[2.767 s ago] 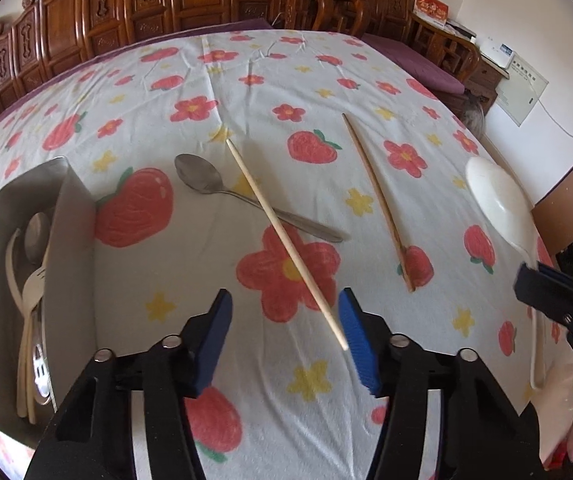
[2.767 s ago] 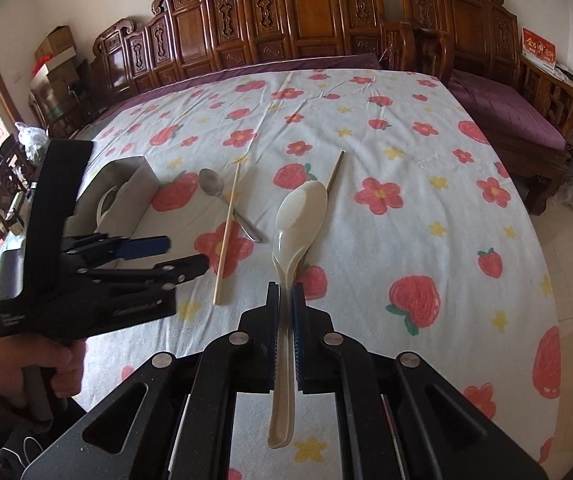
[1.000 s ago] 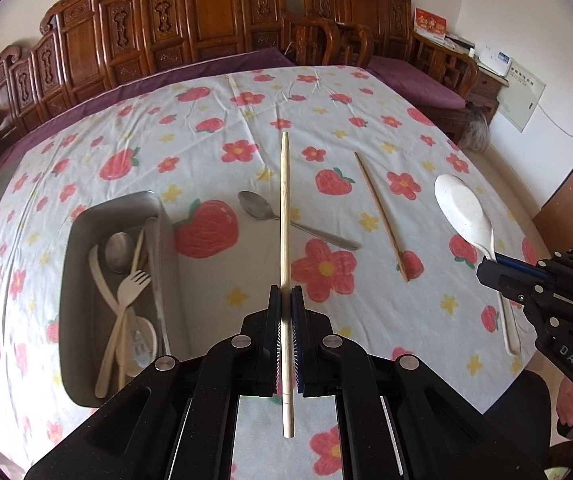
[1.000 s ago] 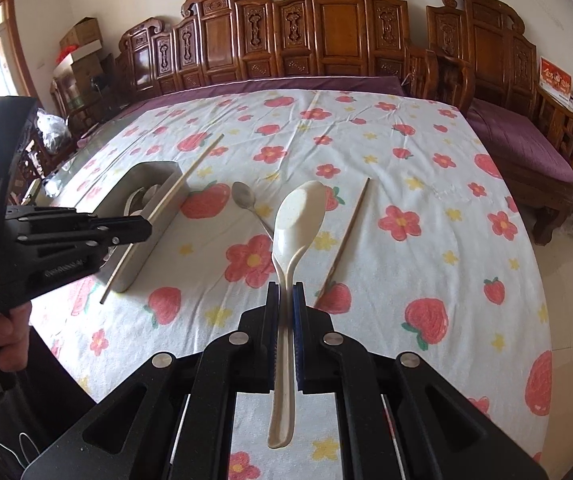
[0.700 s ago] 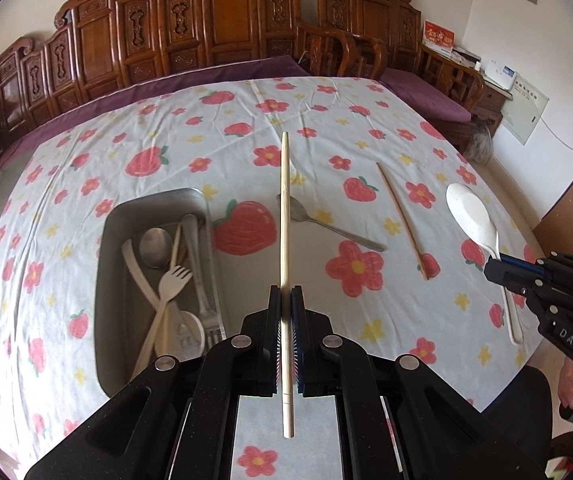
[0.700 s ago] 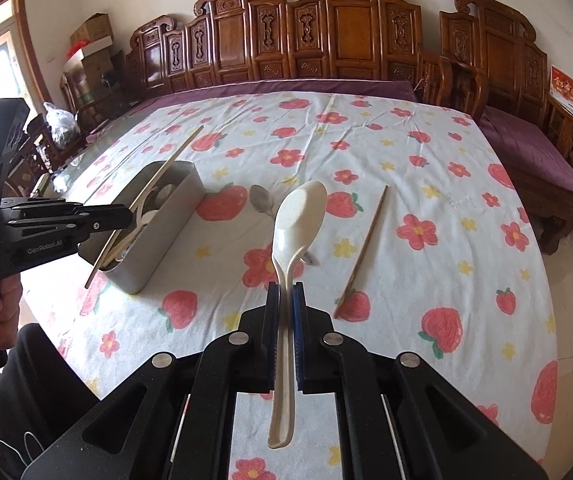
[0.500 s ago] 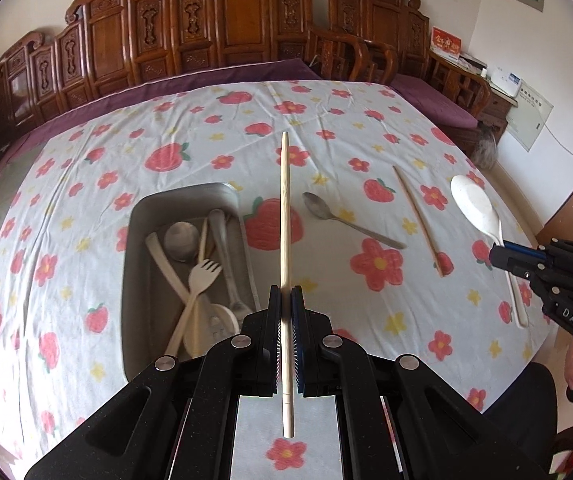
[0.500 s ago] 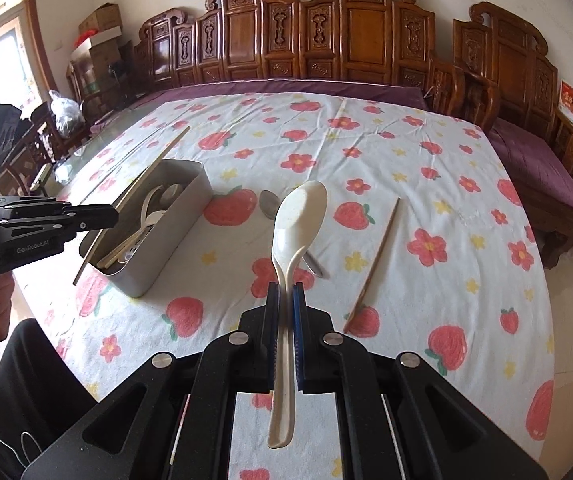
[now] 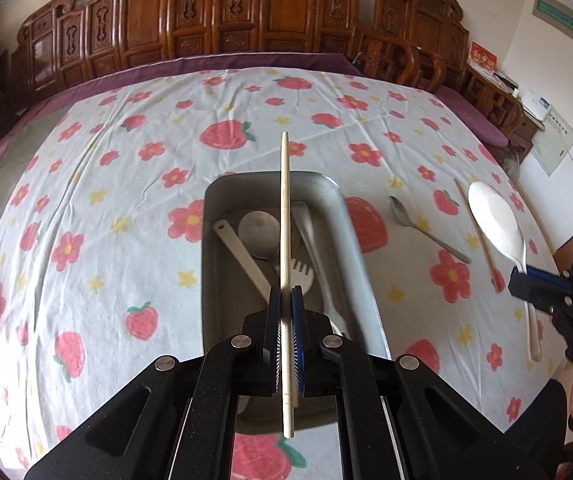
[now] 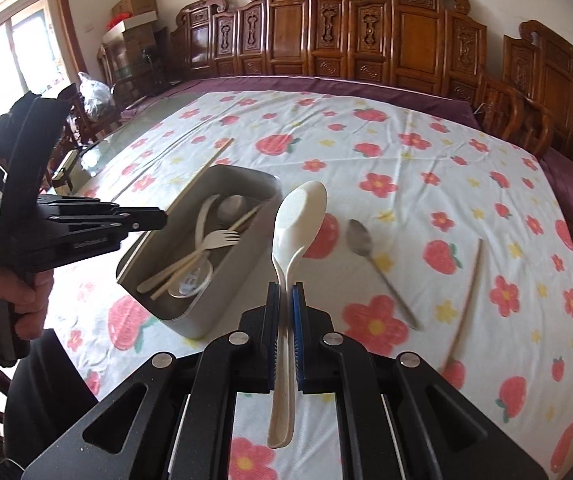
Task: Organize utensils
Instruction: 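Lower the chopstick into the tray with the left tool while the right drops the spoon in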
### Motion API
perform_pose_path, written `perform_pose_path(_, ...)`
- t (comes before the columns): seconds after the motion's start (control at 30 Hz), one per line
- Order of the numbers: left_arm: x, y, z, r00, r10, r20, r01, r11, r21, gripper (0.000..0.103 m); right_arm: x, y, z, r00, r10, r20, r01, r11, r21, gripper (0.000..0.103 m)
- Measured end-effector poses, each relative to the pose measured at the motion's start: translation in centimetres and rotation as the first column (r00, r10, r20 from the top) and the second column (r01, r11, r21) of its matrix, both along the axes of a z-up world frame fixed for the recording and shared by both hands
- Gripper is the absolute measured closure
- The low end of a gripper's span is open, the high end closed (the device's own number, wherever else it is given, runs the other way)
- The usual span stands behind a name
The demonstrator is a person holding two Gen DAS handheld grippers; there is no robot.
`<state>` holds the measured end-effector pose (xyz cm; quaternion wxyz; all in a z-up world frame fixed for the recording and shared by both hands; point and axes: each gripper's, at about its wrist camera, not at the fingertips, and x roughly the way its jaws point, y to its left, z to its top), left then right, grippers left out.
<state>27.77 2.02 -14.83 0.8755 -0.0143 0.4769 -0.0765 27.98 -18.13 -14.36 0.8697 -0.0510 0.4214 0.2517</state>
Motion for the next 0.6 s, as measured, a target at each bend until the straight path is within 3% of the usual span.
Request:
perform_pose_path(0.27,0.6,1.1,-0.8,1.000,-0.001,-0.012,0.001,0.999,-0.033,0.098,0.2,2.9,-0.9,0.999,0.024,-0.027,-0.024,1.000,-0.008,0.095)
perform_pose_path(0.33,0.5,1.2,-0.7,1.000,0.004,-0.005,-0.004,0.999,-0.037,0.088,0.3,3.3,-1.1,0.999,0.027,-0.033,-0.027,1.000,-0.015,0.095)
perform_pose_path(0.6,-1.2,2.4,1.3,0.998,0.003,0.055,-0.001,0.999,-0.035,0.074,1.0,5.4,-0.9,0.999,0.026,-0.030,-0.026,0.999,-0.021,0.095)
